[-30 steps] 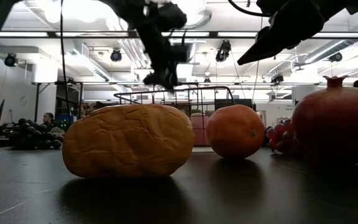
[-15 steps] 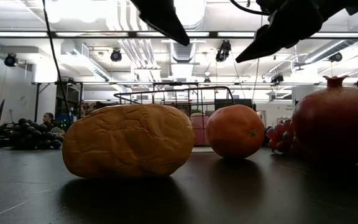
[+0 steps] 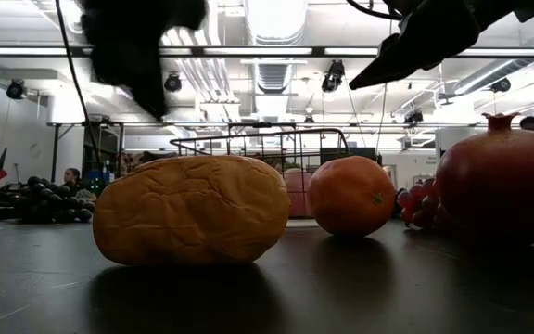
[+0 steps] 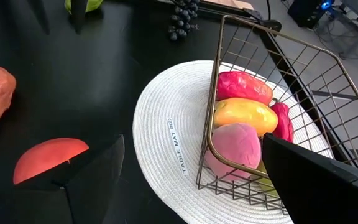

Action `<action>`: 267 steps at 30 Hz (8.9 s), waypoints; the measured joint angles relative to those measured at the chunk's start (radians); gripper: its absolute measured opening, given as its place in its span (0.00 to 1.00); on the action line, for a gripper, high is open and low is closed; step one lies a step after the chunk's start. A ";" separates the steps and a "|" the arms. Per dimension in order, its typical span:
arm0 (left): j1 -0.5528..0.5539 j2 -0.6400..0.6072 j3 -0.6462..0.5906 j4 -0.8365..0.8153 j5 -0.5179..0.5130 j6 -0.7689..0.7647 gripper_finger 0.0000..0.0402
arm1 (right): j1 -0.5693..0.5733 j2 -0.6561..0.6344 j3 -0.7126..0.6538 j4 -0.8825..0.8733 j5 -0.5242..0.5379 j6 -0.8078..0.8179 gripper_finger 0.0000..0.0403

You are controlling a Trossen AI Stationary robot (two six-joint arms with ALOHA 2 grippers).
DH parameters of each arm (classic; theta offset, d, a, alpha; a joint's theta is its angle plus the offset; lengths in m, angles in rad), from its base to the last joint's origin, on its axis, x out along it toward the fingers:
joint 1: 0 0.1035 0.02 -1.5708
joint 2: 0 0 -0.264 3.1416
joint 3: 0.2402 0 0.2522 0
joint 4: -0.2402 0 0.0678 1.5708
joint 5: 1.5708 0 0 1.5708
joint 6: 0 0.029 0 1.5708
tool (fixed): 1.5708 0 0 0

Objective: Build produce basket
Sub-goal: Put the green chayote into the silver basket, then put the orange into the silver basket

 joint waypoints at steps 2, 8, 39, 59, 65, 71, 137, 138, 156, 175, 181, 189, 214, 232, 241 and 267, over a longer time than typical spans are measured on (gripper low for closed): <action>-0.028 0.000 -0.002 -0.143 0.040 -0.206 0.36 | 0.000 0.000 0.000 -0.001 0.000 0.000 0.90; -0.087 -0.003 -0.004 -0.545 0.276 -0.350 0.36 | 0.000 0.000 -0.002 -0.004 -0.001 -0.018 0.90; -0.325 -0.005 -0.074 -0.569 0.310 0.152 0.54 | 0.000 0.000 -0.002 -0.003 -0.008 0.031 0.90; -0.350 -0.005 -0.261 -0.392 0.290 0.228 0.64 | 0.000 0.000 -0.002 -0.011 -0.008 0.028 0.90; -0.349 -0.004 -0.296 -0.348 0.306 0.240 0.63 | 0.000 0.000 -0.002 -0.012 -0.008 0.027 0.90; -0.349 -0.004 -0.287 -0.342 0.308 0.260 0.50 | 0.000 0.000 -0.004 -0.011 -0.008 0.026 0.90; 0.146 -0.284 -0.504 1.554 -0.280 1.065 0.32 | -0.028 0.329 0.134 0.727 -0.071 -0.173 0.90; 0.145 -0.284 -0.504 1.555 -0.282 1.067 0.32 | -0.030 0.329 0.134 0.735 -0.075 -0.175 0.90; 0.156 -0.208 -0.478 1.656 -0.295 1.101 0.44 | -0.035 0.339 0.139 0.733 -0.151 -0.184 0.55; 0.157 -0.405 -0.502 1.294 -0.309 1.313 0.60 | -0.049 0.335 0.393 0.005 0.069 -0.029 0.57; 0.157 -0.530 -0.511 1.260 -0.310 1.371 0.60 | -0.126 0.335 0.442 -0.016 0.079 -0.016 0.57; 0.156 -0.627 -0.614 1.310 -0.308 1.380 0.60 | -0.284 0.400 0.431 0.081 0.079 0.139 0.57; 0.151 -0.726 -0.732 1.448 -0.308 1.309 0.60 | -0.458 0.893 0.914 -0.463 0.075 0.020 0.65; 0.151 -0.725 -0.730 1.448 -0.308 1.309 0.60 | -0.442 0.863 1.001 -0.607 0.080 0.072 0.81; 0.151 -0.724 -0.730 1.448 -0.309 1.301 0.60 | -0.338 0.759 1.067 -0.815 0.072 0.149 0.81; 0.151 -0.724 -0.729 1.449 -0.309 1.301 0.60 | 0.109 0.574 0.982 -1.081 0.071 0.389 0.81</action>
